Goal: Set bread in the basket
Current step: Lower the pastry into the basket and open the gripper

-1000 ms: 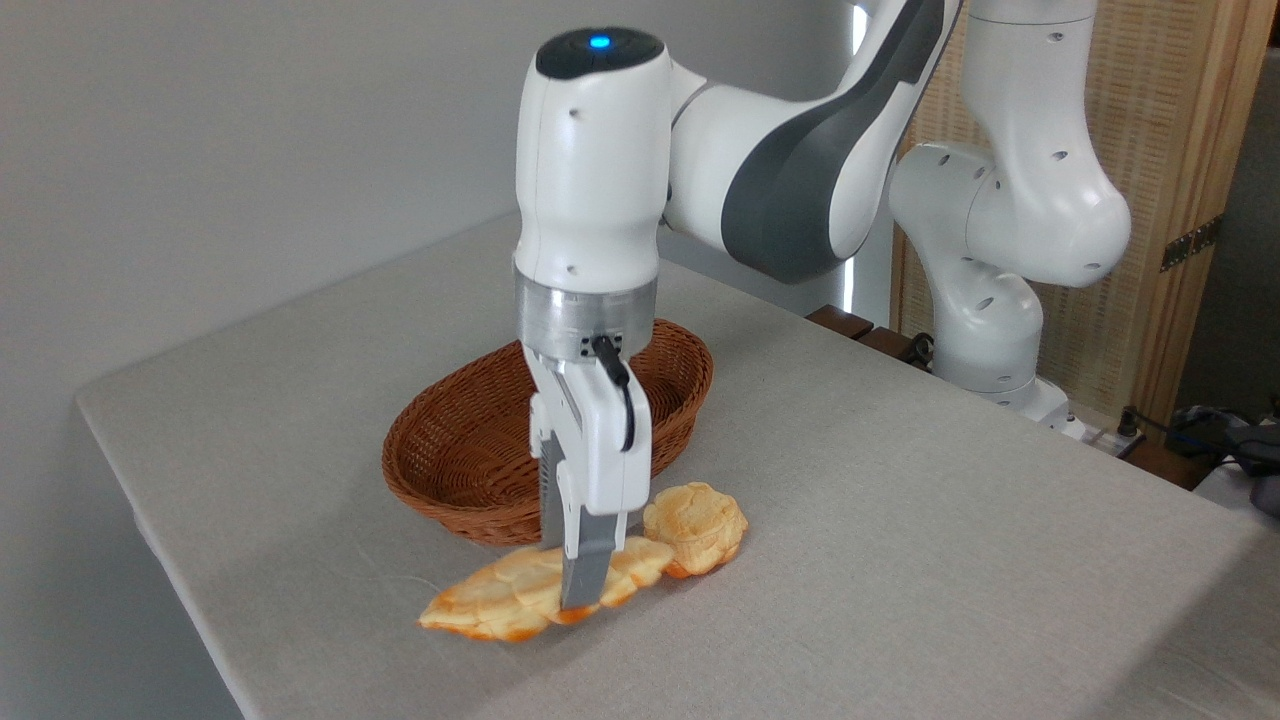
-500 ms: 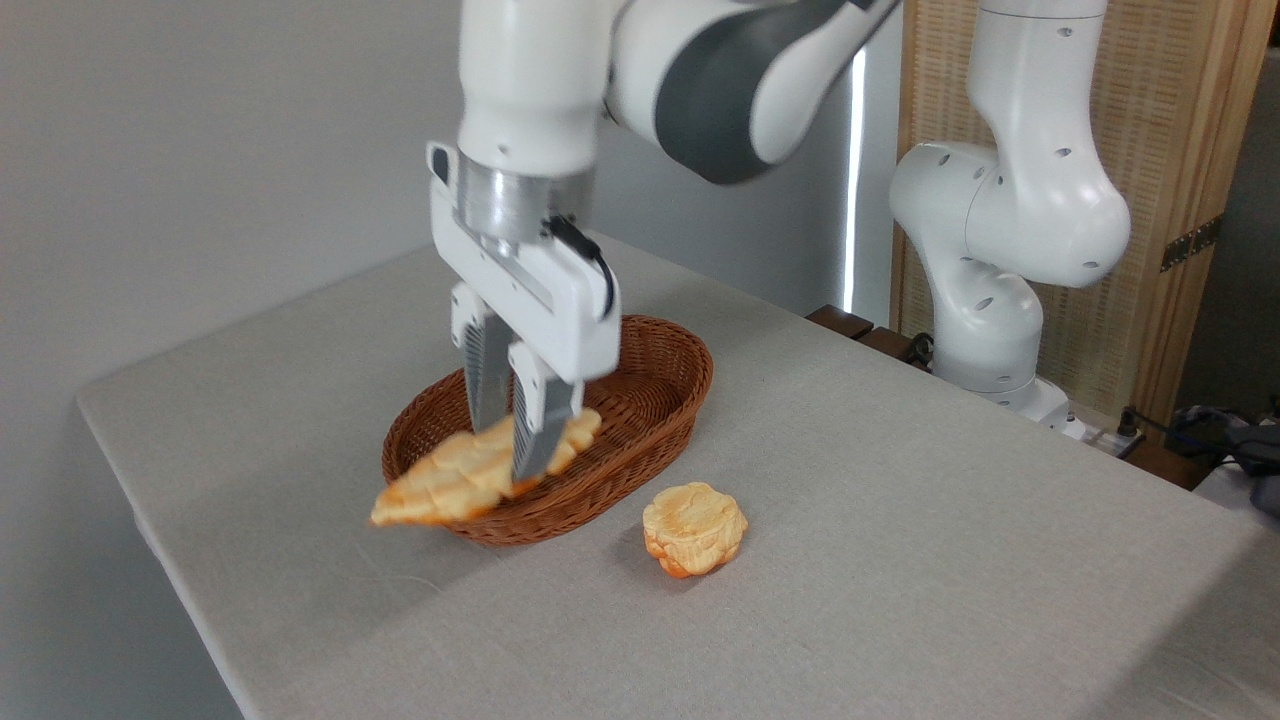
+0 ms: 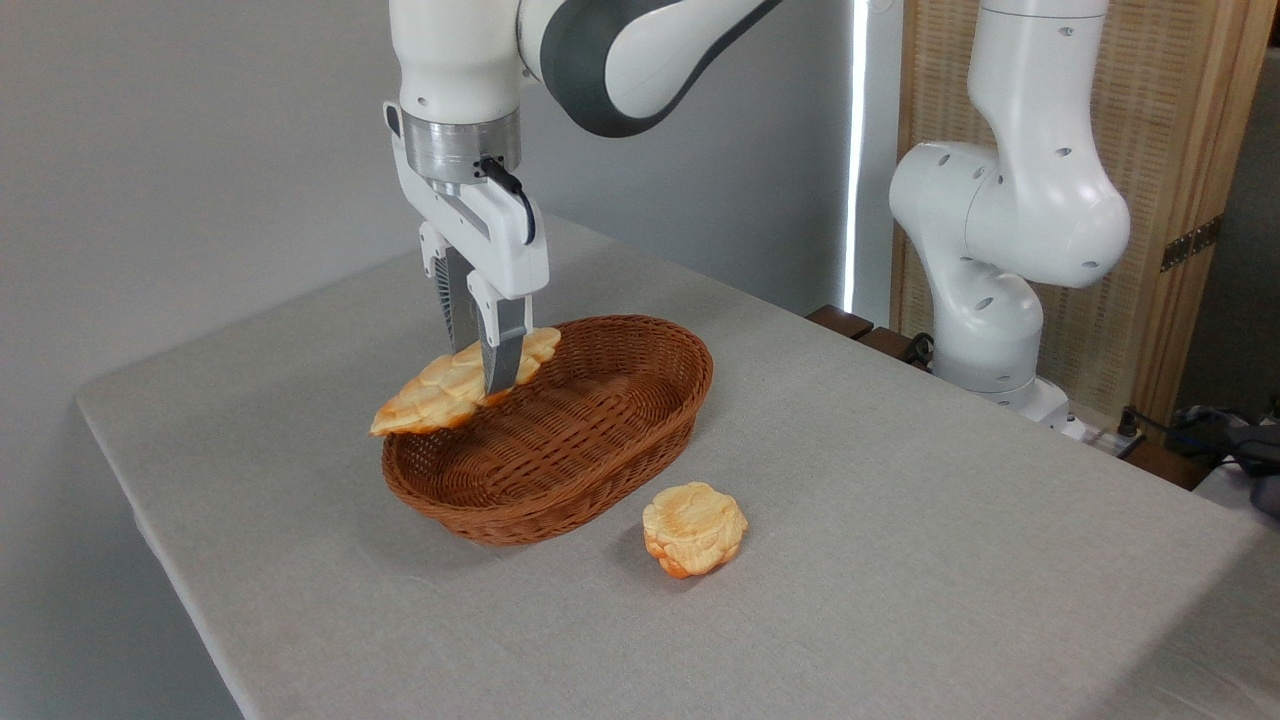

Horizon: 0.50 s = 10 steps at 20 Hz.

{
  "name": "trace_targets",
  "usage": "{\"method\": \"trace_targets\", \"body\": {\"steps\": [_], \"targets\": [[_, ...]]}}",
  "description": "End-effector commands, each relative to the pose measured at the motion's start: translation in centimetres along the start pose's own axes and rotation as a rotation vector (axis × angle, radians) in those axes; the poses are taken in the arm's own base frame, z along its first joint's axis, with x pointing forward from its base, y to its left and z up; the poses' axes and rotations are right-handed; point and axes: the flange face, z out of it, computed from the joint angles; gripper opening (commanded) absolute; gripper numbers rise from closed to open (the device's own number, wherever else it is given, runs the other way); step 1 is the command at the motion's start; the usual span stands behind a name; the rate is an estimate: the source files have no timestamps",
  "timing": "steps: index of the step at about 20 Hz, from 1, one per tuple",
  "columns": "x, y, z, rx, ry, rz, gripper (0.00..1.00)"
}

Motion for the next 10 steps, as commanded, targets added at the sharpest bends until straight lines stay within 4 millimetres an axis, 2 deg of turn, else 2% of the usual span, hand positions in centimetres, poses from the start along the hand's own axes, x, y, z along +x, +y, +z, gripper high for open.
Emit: {"method": "trace_targets", "body": {"steps": [1, 2, 3, 10], "targets": [[-0.31, -0.09, 0.12, -0.027, -0.021, -0.013, 0.85], [-0.31, -0.12, 0.2, -0.027, -0.023, -0.013, 0.95], [-0.32, -0.13, 0.2, -0.026, -0.023, -0.011, 1.0], [-0.58, -0.46, 0.46, -0.016, -0.038, 0.004, 1.0]]}}
